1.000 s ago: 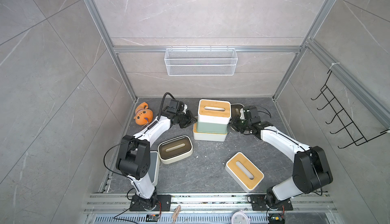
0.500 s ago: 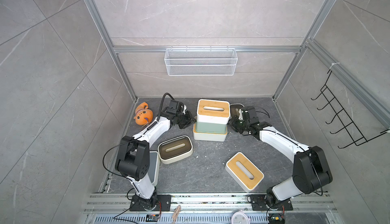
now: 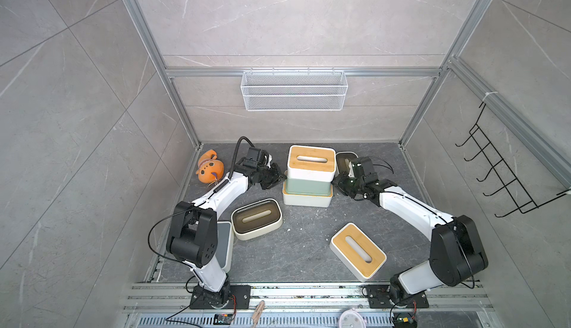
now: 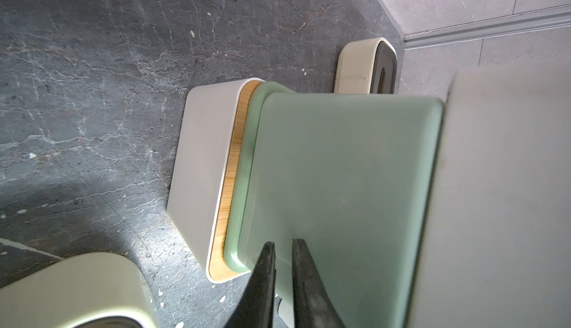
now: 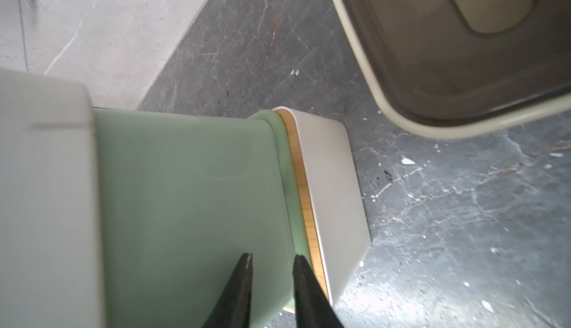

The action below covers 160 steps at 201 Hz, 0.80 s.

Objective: Stack the tissue boxes
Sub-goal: Adjust the tissue box on the tissue box.

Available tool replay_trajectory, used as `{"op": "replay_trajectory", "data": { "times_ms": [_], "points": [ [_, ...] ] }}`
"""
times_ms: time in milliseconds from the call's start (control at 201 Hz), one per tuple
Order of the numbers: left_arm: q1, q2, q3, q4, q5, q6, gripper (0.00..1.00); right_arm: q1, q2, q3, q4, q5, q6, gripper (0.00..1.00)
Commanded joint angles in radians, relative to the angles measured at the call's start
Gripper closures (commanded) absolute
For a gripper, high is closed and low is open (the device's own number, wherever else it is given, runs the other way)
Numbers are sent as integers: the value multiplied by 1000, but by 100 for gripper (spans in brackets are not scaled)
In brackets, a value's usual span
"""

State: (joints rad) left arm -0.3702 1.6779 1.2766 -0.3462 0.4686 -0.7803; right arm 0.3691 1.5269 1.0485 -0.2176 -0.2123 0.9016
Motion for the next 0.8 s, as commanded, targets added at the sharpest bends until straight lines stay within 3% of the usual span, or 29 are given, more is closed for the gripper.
{"op": "replay_trajectory", "data": {
  "times_ms": [0,354,718,793],
  "points": [
    [-8,-70,50,-24,13,13,84,5,-56,50,-63,-19,-43,73],
    [20,-80,172,-129,-84,65,84,-6,-86,194,-180,28,-106,72],
    [30,-80,226,-187,-104,125,84,-12,-68,258,-228,95,-149,70],
    [29,-113,206,-190,-127,145,83,-49,-34,285,-232,47,-156,71]
  ]
}}
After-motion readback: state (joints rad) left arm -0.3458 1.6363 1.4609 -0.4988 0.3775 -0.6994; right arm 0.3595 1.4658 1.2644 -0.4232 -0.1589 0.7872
